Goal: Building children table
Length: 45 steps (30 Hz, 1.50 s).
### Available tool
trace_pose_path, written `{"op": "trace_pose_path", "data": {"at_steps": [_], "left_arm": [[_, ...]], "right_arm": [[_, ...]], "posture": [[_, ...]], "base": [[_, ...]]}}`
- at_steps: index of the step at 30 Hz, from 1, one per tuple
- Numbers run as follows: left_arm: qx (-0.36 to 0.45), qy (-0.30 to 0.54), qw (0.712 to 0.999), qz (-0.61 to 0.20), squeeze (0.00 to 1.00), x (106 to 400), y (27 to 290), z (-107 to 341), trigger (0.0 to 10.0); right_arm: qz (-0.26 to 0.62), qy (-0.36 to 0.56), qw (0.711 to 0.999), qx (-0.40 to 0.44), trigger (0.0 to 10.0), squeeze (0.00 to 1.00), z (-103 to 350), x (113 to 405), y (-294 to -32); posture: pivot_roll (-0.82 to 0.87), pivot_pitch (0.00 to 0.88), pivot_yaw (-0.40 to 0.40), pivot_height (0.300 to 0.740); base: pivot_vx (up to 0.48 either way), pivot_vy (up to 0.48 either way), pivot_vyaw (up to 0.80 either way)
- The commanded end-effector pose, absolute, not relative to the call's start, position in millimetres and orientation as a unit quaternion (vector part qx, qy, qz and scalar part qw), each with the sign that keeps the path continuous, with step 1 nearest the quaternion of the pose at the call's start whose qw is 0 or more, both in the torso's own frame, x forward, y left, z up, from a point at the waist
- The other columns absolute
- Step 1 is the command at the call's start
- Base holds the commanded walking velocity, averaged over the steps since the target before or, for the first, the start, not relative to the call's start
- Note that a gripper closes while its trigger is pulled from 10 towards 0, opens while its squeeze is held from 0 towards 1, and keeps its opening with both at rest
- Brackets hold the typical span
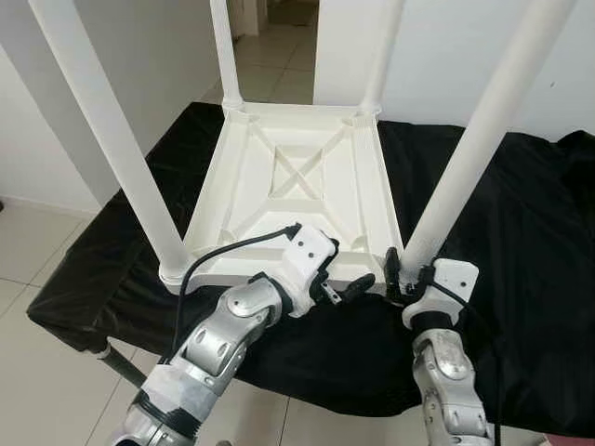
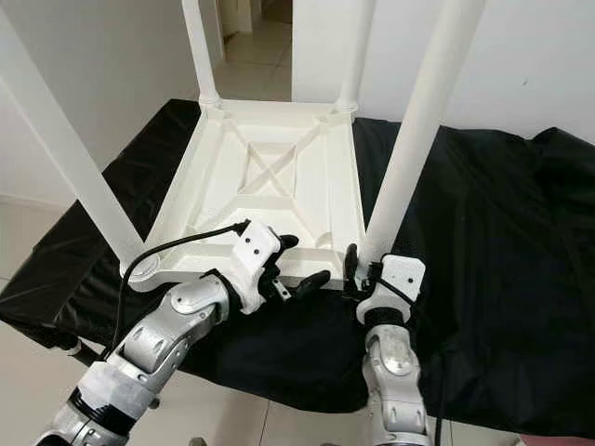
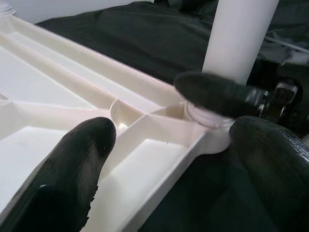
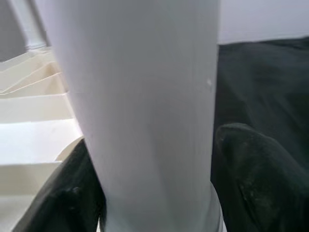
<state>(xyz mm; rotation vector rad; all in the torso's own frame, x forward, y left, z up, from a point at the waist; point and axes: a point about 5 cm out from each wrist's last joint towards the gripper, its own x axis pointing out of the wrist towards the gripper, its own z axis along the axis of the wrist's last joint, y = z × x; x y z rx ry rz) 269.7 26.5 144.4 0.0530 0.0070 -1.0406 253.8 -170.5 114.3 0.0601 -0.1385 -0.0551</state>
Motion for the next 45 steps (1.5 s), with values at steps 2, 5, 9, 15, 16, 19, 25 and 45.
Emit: {"op": "trace_pose_path", "data": {"at_steps": [2,5,9,15,16,19,25,45], "left_arm": [[0.019,0.004,0.818,-0.575,0.0,259,27,143,10.0],[0.013,0.001,0.818,-0.575,0.0,258,28,145,10.0],[-0.007,-0.004,0.815,-0.58,0.0,257,28,151,10.0],[-0.007,-0.008,0.805,-0.593,0.0,256,26,155,10.0],[-0.003,-0.008,0.801,-0.599,0.0,257,25,155,10.0],[0.001,-0.009,0.794,-0.608,0.0,257,22,157,10.0],[0.015,-0.007,0.778,-0.628,0.0,253,18,157,10.0],[0.023,0.008,0.785,-0.619,0.0,254,22,153,10.0]], "right_arm": [[0.013,-0.069,0.997,0.027,10.0,0.0,114,254,-172],[0.029,-0.07,0.997,0.014,10.0,0.0,114,255,-174],[0.062,-0.07,0.996,-0.005,10.0,0.0,115,260,-182],[0.136,-0.07,0.988,-0.032,10.0,0.0,120,271,-188],[0.16,-0.065,0.984,-0.038,10.0,0.0,121,275,-188],[0.18,-0.058,0.981,-0.051,10.0,0.0,121,281,-187],[0.207,-0.051,0.975,-0.057,10.0,0.0,120,289,-185],[0.128,-0.024,0.991,-0.027,10.0,0.0,111,284,-182]], "posture": [[-0.11,0.0,-0.002,0.74],[-0.11,0.0,-0.002,0.74],[-0.1,0.0,-0.005,0.74],[-0.11,0.0,0.01,0.74],[-0.1,0.0,0.008,0.74],[-0.11,0.0,0.011,0.74],[-0.1,0.0,0.004,0.74],[-0.1,0.0,-0.006,0.74]], "base": [[0.0,0.0,0.0],[0.0,0.0,0.0],[0.0,0.0,0.0],[0.0,0.0,0.0],[0.0,0.0,0.0],[0.0,0.0,0.0],[0.0,0.0,0.0],[0.0,0.0,0.0]]}}
